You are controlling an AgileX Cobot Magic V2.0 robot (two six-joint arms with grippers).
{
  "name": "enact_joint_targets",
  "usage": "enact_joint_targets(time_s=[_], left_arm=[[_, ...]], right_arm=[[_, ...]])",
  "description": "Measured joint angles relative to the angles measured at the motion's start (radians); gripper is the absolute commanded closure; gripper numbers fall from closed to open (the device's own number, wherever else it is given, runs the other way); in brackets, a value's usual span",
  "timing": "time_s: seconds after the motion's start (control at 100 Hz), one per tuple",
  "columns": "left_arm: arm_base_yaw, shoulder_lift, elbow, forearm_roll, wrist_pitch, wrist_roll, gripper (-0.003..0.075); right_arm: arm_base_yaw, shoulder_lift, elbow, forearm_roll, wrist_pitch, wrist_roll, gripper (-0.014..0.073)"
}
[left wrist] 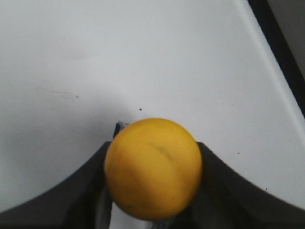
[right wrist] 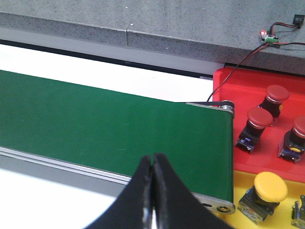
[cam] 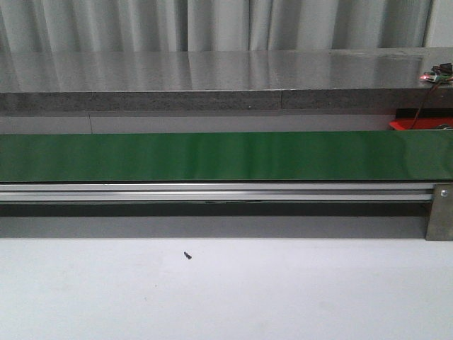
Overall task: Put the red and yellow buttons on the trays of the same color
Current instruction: 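Move the left gripper over the yellow buttons and grasp one, then set the yellow button on the belt and open the left gripper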
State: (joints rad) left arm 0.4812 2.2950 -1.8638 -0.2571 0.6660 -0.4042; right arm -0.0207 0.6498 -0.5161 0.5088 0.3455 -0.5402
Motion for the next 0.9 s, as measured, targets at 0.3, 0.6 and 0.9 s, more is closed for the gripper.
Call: enact_joint_targets(time_s=[0.3,0.6,0.9], left_arm=[[0.0,-0.097,0.0,0.0,0.078,0.142,0.0531],[0.002,-0.227,0.005,0.028,0.218,0.287,0.0531],[-0.038,-0.406,0.198,0.022,0.207,0.368,0.0531]], right_arm=[[0.0,0.0,0.0,0.0,0.0,0.0,0.0651],[0.0,0.0,0.0,0.0,0.002,0.0,0.0651],[0.0,0.0,0.0,0.0,0.002,0.0,0.0651]])
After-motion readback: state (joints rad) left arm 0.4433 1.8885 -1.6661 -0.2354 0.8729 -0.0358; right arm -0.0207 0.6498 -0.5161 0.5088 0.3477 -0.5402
